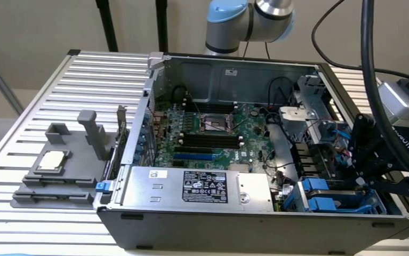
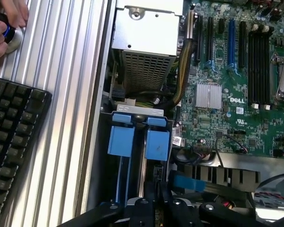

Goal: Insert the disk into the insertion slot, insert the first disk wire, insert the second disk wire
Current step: 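Insert the first disk wire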

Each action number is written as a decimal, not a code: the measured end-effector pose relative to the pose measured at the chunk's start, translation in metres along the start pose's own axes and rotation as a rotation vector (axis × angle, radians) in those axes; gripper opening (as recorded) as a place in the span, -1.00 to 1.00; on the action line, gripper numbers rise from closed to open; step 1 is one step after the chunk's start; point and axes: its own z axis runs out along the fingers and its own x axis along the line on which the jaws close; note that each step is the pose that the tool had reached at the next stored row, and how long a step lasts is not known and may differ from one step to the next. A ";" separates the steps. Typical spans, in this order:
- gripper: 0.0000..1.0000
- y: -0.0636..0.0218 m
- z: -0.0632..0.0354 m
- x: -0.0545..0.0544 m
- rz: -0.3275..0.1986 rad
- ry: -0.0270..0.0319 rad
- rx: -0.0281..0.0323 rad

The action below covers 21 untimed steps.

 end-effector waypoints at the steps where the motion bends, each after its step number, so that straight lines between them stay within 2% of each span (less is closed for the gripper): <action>1: -0.66 -0.0001 0.0003 -0.001 0.001 0.0011 0.0000; 8: -0.66 -0.0011 0.0019 -0.002 0.014 0.0037 0.0003; 15: -0.66 -0.0017 0.0025 -0.001 0.050 -0.0024 -0.0005; 18: -0.66 -0.0018 0.0025 -0.001 0.068 -0.0056 -0.0055; 21: -0.66 -0.0016 0.0019 -0.002 0.083 -0.0088 -0.0163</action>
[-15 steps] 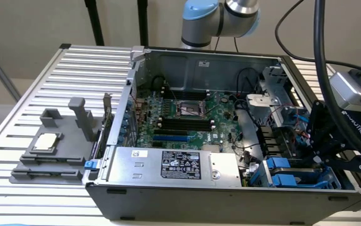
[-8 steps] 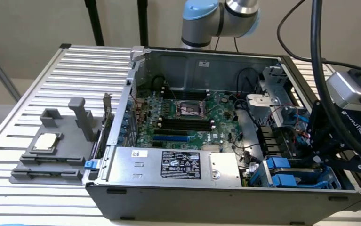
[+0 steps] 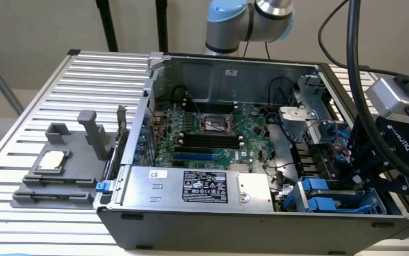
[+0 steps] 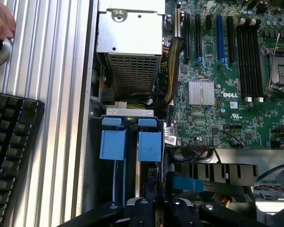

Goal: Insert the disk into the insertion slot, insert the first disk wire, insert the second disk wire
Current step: 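Insert the first disk wire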

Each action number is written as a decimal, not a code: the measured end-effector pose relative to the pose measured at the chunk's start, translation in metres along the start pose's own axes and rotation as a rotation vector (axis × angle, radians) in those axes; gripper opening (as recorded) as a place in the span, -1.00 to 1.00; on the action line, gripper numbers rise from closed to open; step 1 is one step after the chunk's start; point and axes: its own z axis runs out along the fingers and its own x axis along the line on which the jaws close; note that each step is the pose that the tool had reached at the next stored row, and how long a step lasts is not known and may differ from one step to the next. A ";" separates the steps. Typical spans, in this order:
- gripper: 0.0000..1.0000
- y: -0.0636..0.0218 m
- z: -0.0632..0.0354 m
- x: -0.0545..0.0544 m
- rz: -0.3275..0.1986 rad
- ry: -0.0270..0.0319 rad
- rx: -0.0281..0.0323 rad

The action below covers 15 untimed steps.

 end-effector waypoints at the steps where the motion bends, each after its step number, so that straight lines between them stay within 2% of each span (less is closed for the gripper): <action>1: -0.66 0.0000 -0.0002 0.000 0.004 -0.0006 -0.0035; 6: -0.66 -0.0010 -0.0017 0.000 0.018 -0.0023 -0.0238; 8: -0.66 -0.0023 -0.0022 0.000 0.021 -0.0027 -0.0300; 10: -0.66 -0.0047 -0.0027 0.000 0.023 -0.0029 -0.0327; 15: -0.66 -0.0084 -0.0034 0.000 0.031 -0.0045 -0.0330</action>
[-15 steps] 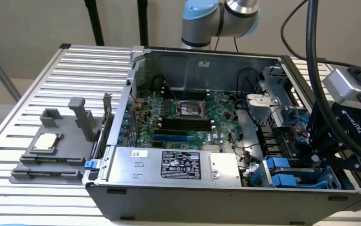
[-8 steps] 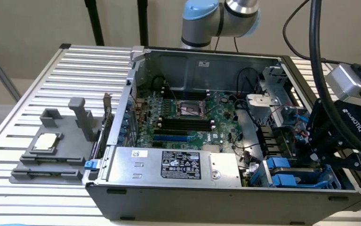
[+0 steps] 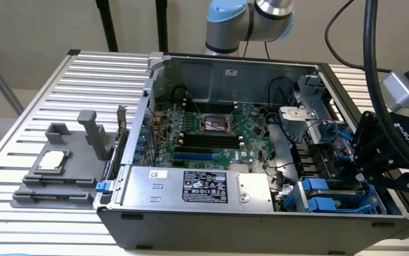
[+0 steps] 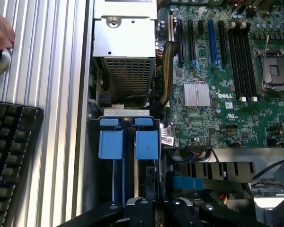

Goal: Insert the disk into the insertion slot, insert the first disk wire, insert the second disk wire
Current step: 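Insert the first disk wire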

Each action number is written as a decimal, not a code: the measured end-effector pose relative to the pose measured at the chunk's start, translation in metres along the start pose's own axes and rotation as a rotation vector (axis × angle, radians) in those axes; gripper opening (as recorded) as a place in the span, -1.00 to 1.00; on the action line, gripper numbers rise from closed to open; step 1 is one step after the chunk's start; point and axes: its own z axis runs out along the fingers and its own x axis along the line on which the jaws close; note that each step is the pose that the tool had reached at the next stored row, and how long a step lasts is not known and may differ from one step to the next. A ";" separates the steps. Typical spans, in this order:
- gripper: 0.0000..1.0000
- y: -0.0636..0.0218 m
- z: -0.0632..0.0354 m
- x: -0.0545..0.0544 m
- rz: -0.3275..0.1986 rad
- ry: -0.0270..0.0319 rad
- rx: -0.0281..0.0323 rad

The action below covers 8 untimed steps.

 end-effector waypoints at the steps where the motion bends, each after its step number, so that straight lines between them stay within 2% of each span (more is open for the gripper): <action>1: -0.66 -0.0001 0.0002 0.000 0.003 -0.0007 0.0001; 8: -0.66 -0.0005 0.0015 0.000 0.018 -0.0041 0.0009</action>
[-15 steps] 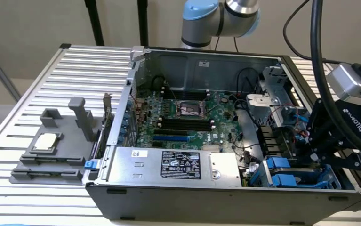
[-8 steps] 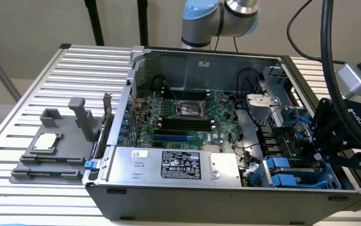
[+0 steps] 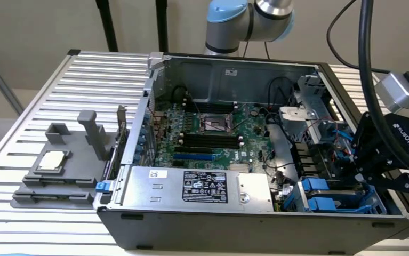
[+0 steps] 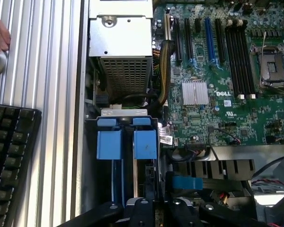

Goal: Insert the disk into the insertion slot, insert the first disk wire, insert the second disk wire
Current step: 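Insert the first disk wire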

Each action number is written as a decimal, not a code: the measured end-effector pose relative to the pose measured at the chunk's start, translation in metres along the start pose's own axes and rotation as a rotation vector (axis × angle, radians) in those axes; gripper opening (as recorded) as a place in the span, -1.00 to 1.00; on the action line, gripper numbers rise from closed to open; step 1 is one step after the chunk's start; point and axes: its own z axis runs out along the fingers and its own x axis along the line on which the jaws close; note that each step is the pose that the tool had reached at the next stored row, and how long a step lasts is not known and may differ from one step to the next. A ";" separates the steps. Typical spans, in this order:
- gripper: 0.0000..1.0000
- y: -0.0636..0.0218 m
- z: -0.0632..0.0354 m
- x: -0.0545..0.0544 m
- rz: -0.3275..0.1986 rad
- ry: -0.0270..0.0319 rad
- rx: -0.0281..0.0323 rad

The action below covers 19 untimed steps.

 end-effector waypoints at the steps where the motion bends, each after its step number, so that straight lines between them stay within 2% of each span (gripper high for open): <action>1: -0.66 0.0000 -0.0001 0.000 0.000 0.0006 0.0001; 9: -0.66 -0.0001 -0.0002 0.002 -0.004 0.0015 -0.0001; 12: -0.66 -0.0001 -0.0001 0.002 -0.005 0.0018 0.0022; 14: -0.66 -0.0001 0.0002 0.002 -0.008 0.0018 0.0072; 17: -0.66 -0.0002 0.0003 0.002 -0.014 0.0027 0.0186; 19: -0.66 0.0000 0.0004 0.002 -0.017 0.0029 0.0227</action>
